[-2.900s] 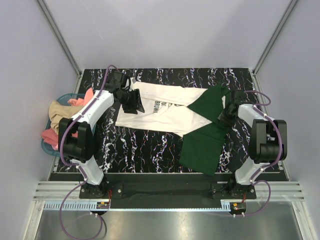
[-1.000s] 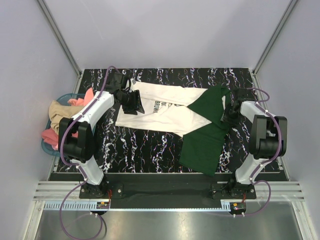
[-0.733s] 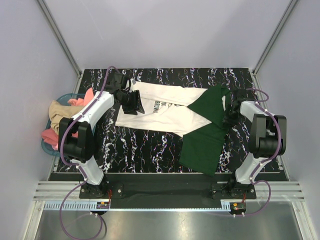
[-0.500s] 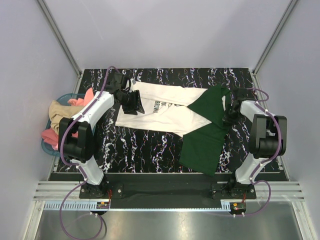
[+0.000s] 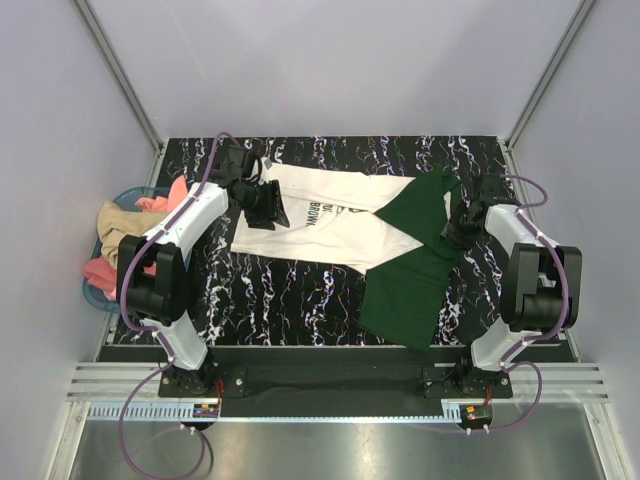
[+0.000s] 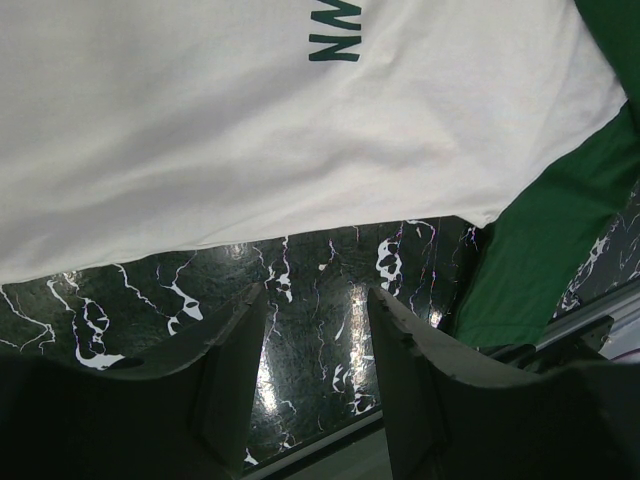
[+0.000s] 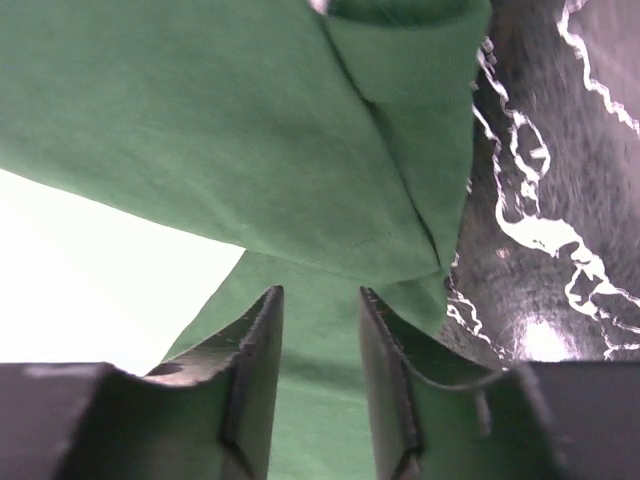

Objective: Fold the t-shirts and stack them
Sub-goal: Fold the tshirt

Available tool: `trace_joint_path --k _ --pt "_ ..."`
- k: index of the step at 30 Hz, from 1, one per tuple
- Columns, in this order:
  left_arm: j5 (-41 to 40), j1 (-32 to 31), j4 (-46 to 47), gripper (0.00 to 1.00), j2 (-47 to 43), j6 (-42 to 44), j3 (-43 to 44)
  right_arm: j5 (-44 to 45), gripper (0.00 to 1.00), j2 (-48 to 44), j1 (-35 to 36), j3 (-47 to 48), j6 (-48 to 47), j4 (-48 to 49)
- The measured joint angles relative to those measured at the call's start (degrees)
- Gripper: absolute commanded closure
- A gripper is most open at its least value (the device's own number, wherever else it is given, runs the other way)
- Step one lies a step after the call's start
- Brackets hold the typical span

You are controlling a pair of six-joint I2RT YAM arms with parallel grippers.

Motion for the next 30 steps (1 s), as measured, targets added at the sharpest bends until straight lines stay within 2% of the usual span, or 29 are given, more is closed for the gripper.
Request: trace_joint_path --k 5,22,26,30 --pt "0.15 0.02 0.02 0.5 0.0 0.0 0.0 0.42 0.52 0.0 0.0 -3.43 3.96 1.4" --pt "0.15 0.0 0.42 0.5 0.0 0.0 0.0 5.42 0.49 2.51 0.0 -6.4 14.36 5.2" --pt "0.15 0.02 0.42 0.5 0.0 0.0 0.0 6.45 0.88 2.8 0.0 -6.38 14.86 5.75" --pt "0.15 0.0 0.42 0.5 0.0 0.0 0.0 6.86 1.0 2.89 0.0 -6.38 15.1 6.38"
